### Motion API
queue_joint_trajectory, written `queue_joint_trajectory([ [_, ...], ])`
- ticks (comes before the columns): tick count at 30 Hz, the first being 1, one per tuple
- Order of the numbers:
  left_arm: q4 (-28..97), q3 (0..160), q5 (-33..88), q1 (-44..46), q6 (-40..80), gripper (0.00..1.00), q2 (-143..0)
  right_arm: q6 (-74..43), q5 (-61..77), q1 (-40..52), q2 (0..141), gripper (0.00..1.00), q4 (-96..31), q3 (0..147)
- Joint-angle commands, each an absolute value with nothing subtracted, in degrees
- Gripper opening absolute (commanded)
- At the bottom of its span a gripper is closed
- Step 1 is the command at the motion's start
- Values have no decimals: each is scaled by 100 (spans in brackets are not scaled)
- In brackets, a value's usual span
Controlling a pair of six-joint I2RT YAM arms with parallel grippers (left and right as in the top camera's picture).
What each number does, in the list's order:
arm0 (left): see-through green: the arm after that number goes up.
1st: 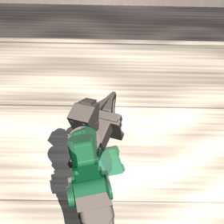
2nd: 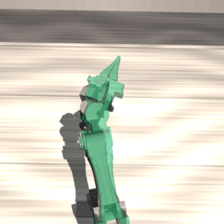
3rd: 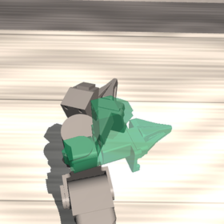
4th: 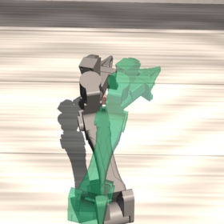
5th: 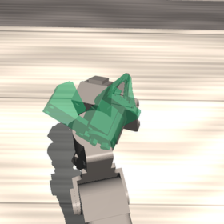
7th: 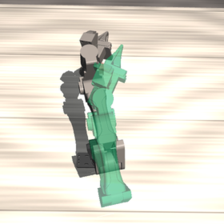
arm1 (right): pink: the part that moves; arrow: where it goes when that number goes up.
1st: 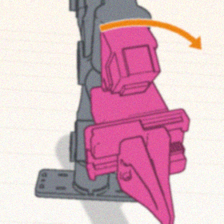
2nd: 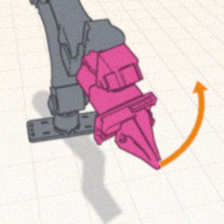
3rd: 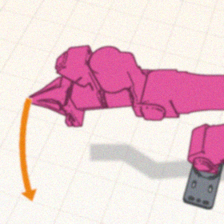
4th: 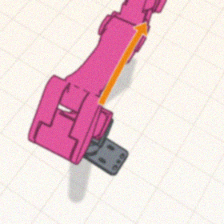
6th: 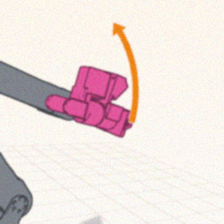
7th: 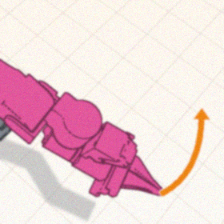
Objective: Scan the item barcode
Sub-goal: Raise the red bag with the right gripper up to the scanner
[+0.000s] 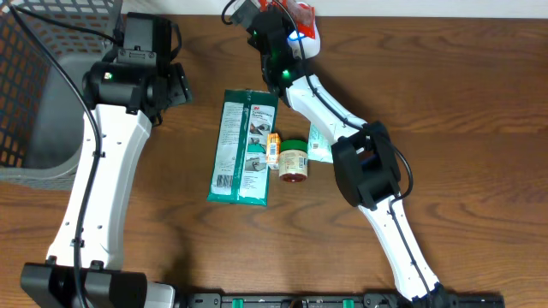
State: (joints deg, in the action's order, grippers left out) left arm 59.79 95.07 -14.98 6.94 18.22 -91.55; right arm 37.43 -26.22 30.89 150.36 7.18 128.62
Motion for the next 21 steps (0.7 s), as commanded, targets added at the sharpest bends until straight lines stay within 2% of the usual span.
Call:
queue_joint_trajectory([
  [1, 5994, 9513, -1573, 676, 1876, 84, -9166, 2989, -2604, 3089, 15002, 1, 714, 12936],
  [12, 5994, 9513, -1573, 676, 1876, 84, -9166, 2335, -2650, 2917, 14761, 1, 720, 12938],
  [21, 5994, 9513, -1573, 676, 1876, 84, -9166, 1337, -2344, 2628, 13196, 1, -392, 12938],
])
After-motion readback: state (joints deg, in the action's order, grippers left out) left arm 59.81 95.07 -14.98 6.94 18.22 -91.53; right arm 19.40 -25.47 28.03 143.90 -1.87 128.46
